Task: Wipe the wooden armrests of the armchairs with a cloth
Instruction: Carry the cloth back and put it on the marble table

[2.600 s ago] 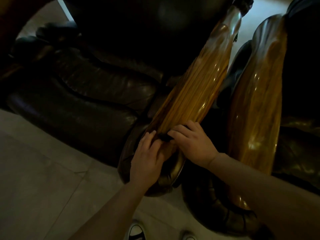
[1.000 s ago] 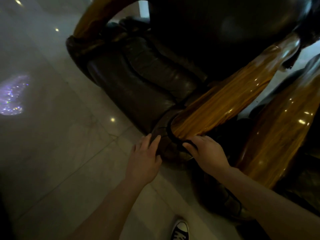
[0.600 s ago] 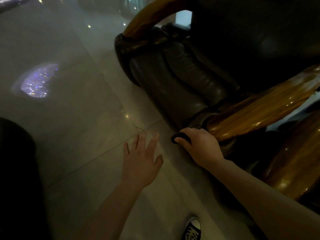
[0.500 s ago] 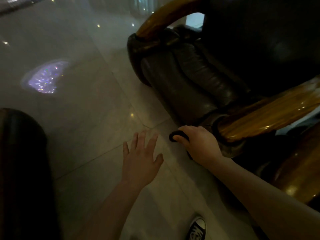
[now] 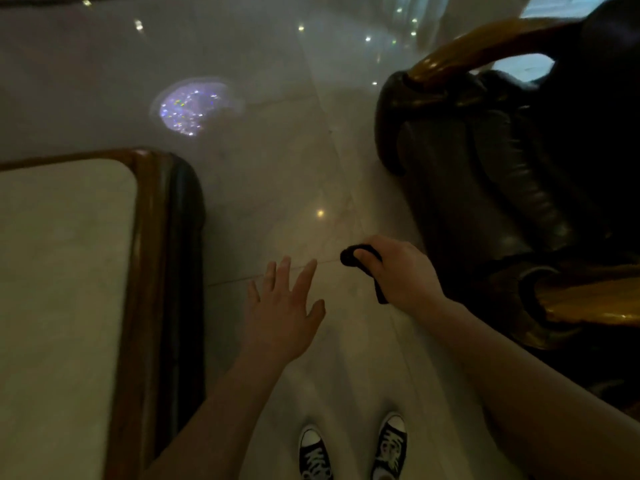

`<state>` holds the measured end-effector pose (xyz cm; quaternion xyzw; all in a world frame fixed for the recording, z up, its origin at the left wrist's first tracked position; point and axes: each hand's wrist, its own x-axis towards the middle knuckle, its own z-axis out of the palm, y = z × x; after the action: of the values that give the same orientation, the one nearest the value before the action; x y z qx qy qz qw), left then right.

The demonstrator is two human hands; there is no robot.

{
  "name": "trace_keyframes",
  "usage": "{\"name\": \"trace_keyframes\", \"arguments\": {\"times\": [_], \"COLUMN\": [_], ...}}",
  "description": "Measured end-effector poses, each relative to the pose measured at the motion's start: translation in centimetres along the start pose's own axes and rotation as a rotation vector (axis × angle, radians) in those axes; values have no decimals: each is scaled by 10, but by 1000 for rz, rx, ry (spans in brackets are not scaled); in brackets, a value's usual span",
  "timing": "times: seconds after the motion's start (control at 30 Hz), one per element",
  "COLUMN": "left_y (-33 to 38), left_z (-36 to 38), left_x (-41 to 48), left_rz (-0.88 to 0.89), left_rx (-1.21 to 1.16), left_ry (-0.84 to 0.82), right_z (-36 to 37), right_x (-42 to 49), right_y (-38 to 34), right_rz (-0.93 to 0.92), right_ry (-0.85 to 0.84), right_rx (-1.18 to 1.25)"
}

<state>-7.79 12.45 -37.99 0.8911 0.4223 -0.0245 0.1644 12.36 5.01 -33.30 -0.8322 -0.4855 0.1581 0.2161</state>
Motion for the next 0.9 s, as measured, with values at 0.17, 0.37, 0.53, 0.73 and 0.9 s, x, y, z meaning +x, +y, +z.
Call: {"name": "trace_keyframes", "arguments": {"times": [0.17,0.37,0.53,0.73,0.9], "left_y": [-41,-84,-118,-157,-216], "left_z": [-36,-72,-83,-94,-91], "left_x": [-34,-80,-114,-145,-174], "left_rz": [-201,-491,-689,-839,-905], "left_rx": [-46,-64,-101,-143,-172], "left_ry": [4,43,70,141,169], "right_z": [9,23,42,83,131], "right_x": [13,31,50,55,49], "right_y": [-58,-119,-179,-248,-311], "right_rz": [-103,-254,-437,-589,-675], "right_ry": [-142,-332,-478,-527,-597], "right_rx": [11,62,30,-2,-21]}}
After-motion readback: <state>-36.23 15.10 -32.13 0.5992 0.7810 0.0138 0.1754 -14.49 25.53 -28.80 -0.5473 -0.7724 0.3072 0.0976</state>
